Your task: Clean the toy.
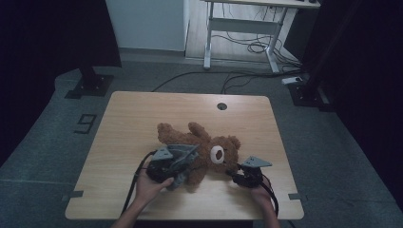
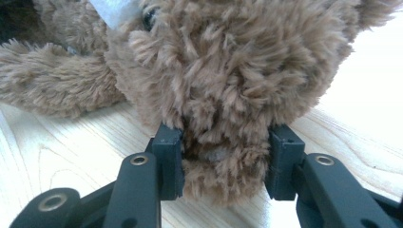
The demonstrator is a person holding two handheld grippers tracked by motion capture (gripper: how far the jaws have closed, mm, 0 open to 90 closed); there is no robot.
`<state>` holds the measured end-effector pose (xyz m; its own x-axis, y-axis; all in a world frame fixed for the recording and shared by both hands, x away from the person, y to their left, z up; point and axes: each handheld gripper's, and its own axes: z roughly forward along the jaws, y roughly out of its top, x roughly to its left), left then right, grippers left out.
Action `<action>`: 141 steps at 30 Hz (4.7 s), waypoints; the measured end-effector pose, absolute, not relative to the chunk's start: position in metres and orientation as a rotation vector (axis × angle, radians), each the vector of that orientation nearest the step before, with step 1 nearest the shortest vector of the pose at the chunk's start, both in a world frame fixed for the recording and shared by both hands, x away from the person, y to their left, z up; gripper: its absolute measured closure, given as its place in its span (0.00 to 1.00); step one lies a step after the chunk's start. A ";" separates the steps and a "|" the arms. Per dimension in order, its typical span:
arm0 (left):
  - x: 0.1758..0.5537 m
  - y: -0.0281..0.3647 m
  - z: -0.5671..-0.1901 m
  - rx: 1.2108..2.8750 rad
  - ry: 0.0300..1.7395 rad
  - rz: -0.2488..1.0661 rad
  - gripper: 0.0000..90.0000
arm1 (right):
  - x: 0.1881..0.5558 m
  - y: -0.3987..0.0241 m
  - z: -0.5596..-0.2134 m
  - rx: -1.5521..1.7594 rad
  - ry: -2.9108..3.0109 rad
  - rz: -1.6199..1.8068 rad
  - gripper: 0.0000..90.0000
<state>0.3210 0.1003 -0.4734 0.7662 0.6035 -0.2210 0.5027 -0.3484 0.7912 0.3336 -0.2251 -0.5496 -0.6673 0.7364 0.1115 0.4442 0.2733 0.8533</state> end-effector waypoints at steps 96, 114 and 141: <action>0.396 0.105 -0.438 2.019 0.990 0.365 0.88 | 0.334 -0.227 -0.550 1.080 2.241 1.353 0.64; 0.396 0.167 -0.437 1.973 1.123 0.435 0.88 | 0.334 -0.226 -0.550 1.087 2.243 1.352 0.64; 0.395 0.071 -0.464 2.064 0.926 0.258 0.89 | 0.334 -0.225 -0.550 1.073 2.240 1.296 0.55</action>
